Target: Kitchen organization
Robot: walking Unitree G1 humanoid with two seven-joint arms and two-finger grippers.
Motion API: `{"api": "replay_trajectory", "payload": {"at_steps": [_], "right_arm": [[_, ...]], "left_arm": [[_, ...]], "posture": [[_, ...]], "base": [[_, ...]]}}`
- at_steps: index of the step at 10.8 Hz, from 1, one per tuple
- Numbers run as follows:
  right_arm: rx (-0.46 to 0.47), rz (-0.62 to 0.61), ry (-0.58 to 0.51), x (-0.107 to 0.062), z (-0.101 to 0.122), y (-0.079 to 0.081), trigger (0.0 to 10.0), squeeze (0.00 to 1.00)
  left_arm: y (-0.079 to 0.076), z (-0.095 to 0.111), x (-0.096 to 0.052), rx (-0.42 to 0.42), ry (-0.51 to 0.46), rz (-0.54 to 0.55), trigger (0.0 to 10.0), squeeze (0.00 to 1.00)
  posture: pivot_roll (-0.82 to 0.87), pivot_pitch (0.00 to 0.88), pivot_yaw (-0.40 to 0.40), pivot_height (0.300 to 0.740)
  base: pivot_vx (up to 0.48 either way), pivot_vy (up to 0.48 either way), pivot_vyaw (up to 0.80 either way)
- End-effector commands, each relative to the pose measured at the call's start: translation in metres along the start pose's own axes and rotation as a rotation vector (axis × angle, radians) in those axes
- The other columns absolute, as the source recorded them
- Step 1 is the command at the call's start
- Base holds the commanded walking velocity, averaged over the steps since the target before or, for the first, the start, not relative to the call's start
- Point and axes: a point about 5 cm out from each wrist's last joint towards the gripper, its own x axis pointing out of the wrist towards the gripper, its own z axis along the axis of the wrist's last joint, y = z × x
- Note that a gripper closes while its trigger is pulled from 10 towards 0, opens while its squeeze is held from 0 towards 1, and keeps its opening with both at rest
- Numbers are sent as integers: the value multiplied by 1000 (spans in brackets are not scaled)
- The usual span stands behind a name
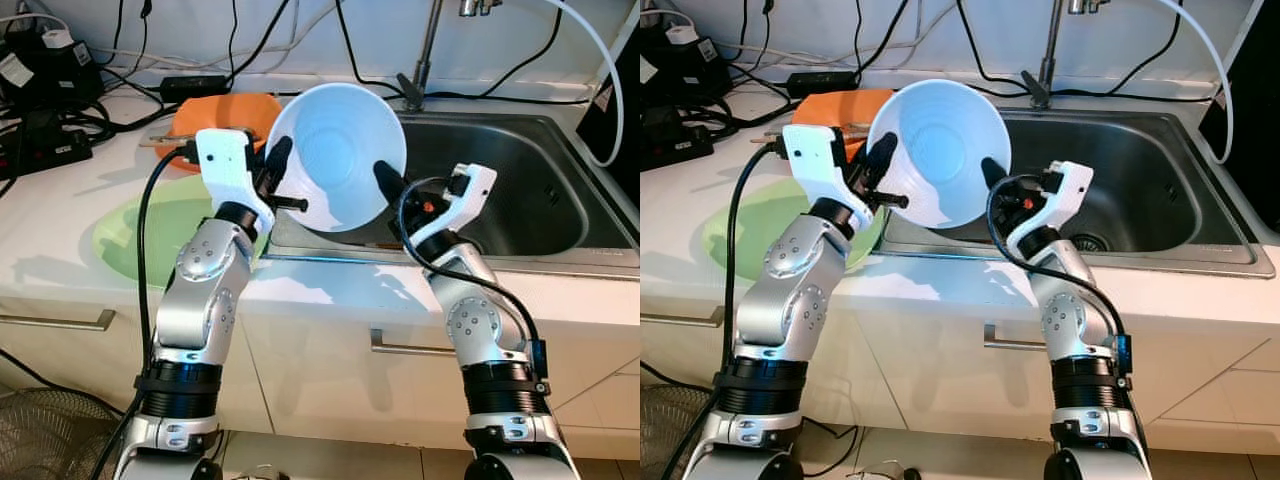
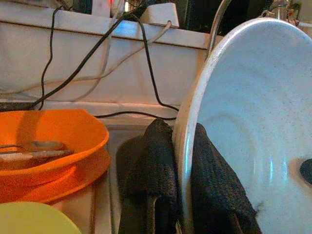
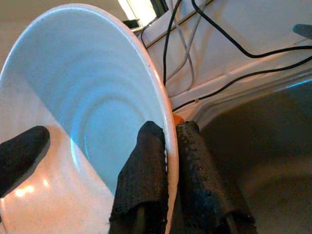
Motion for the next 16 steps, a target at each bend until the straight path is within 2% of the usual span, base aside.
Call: {"api": "replay_trajectory", "payload": {"at_steps": [1,2,5,7,8,9,10,11,13,14,16], "right_arm": [[-6,46,41,2,-7,7,0,0],[-6,44,43,3,-8,7,0,0],[-24,-34,17,6,-5,1,0,0],[-4,-226,-69,7,6,-19,0,0],[-11,-342,-117,5,14,-33,0,0],[-25,-466,-158,1,23,-48,0,0],[-37,-517,-174,-1,27,-54,157,0],[-109,-575,-175,-2,32,-61,9961,0],[-286,-631,-157,2,42,-70,10000,0],[-367,-633,-149,5,47,-73,10000,0],[-427,-620,-147,9,51,-73,10000,0]], "left_arm": [[-1,14,1,25,-62,-2,10000,114],[-3,13,0,30,-61,-19,10000,1000],[-6,11,0,35,-59,-39,10000,1000],[-6,11,-1,41,-55,-39,10000,1000],[-6,10,-1,45,-49,-39,10000,882],[-6,8,-2,50,-37,-37,10000,0],[-5,6,-3,49,-30,-35,10000,0],[-6,1,-4,45,5,-45,10000,0],[-15,-40,-18,34,231,-143,10000,0],[-19,-57,-26,29,305,-170,10000,0],[-23,-71,-32,1,340,-169,10000,0]], "posture": [[131,0,44,740],[130,0,44,740],[134,0,46,740],[136,0,46,740],[135,0,47,740],[136,0,47,740],[137,0,47,740],[137,0,47,740],[138,0,49,740],[142,0,48,740],[141,0,47,740]], "base": [[0,0,0],[0,0,0],[0,0,0],[0,0,0],[0,0,0],[0,0,0],[0,0,0],[0,0,0],[0,0,0],[0,0,0],[0,0,0]]}}
